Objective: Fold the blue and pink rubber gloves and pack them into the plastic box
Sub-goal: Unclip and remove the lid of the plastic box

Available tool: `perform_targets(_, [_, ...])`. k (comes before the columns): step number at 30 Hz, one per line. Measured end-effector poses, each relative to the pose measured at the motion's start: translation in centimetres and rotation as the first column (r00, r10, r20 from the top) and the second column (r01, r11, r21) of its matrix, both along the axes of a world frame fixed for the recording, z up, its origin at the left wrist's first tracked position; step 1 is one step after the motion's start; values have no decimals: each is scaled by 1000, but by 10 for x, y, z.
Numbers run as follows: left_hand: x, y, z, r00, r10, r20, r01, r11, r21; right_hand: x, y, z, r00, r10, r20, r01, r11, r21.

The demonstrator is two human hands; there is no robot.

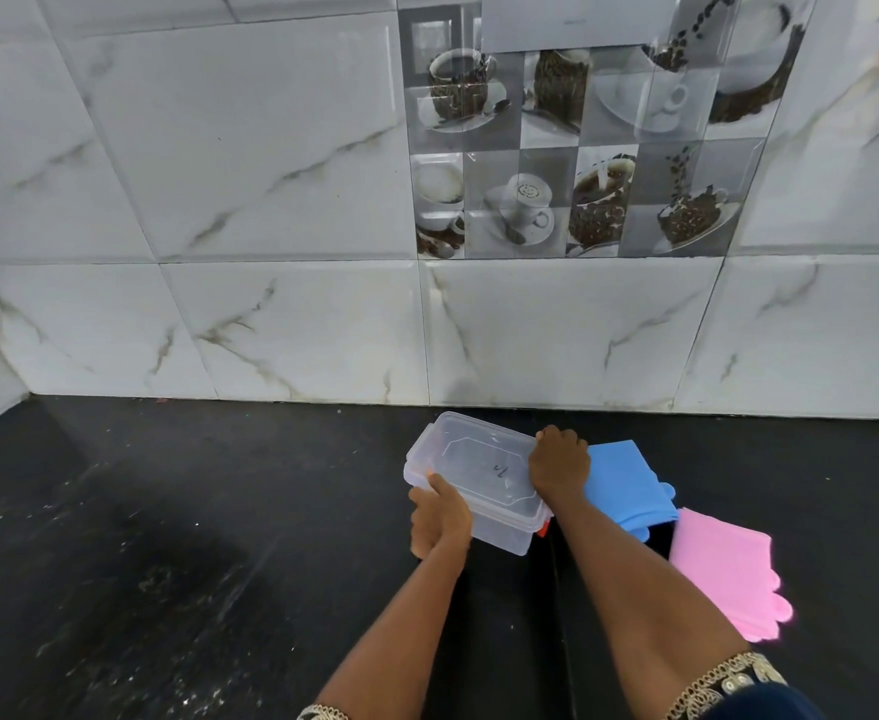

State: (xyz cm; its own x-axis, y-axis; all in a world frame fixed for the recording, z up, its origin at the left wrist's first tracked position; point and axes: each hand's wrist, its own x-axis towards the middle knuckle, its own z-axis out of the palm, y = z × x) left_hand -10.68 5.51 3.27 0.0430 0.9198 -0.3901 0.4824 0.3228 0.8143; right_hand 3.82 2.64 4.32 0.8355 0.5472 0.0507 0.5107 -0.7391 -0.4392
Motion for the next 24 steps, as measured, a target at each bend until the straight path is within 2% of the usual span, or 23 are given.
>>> perform_targets(2, [-10,13,1,996,60,-69,-59,998,27,-5,3,4,979,53,196,-42,997,-63])
perform_targets(3, [-15,22,1,992,97,-77,-94,995,39,-10,7,6,966,96,240,-83,995,-61])
perform_targets(5, [-25,41,0,989,124,-81,-117,989,87,-24,20,13,950,188,249,-184,982,-42])
perform_targets(9, [-36,75,-10,999,31,-26,-26,985,172,-68,53,31,888,404,219,-412,911,-10])
perform_targets(12, [-37,81,-16,995,-51,88,38,989,146,-102,75,36,795,572,202,-556,820,-134])
perform_targets(14, [-38,77,-18,990,-77,116,66,993,93,-119,88,34,777,606,170,-555,787,-270])
perform_targets(18, [-42,75,-28,983,-182,28,180,982,53,-134,102,27,805,572,160,-430,747,-508])
perform_targets(21, [-45,80,-32,974,-222,51,218,973,69,-134,105,22,846,513,142,-358,747,-561])
perform_targets(24, [-45,81,-33,965,-258,48,252,961,111,-134,106,17,850,509,134,-347,734,-584])
